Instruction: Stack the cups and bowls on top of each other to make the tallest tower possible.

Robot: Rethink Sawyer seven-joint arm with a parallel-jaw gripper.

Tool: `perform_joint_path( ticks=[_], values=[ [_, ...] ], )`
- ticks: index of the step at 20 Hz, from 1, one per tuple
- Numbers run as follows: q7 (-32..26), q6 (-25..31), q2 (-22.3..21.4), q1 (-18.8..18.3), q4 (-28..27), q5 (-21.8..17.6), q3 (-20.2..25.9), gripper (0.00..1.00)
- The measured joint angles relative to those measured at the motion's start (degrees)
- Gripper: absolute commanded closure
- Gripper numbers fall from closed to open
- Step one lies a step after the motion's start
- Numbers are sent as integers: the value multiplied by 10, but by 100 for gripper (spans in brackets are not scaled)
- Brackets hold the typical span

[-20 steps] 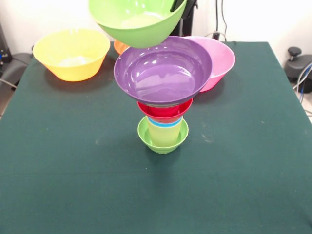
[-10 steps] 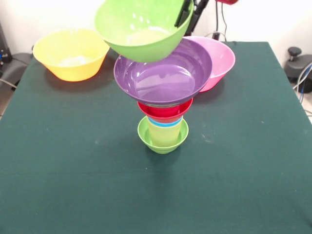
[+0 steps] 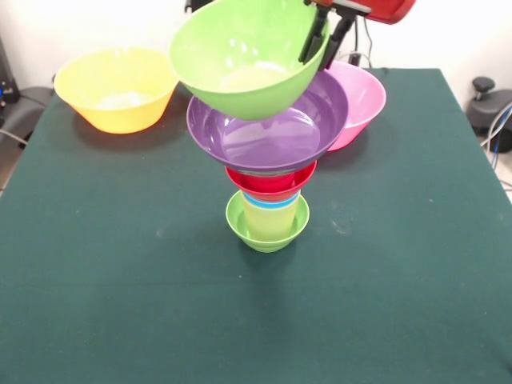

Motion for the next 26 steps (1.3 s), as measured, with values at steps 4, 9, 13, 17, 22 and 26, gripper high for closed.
perform_joint_path(
  ticks=[4,9,13,17,22,26],
  values=[
    [0,-13,0,4,0,0,-2,100],
    [0,-26,-1,7,0,0,-5,100],
    [0,-36,-1,8,0,0,-9,100],
    [0,-45,-1,8,0,0,-13,100],
    [0,-64,-1,8,0,-1,-21,100],
    [0,-75,-1,10,0,-1,-31,100]
  ],
)
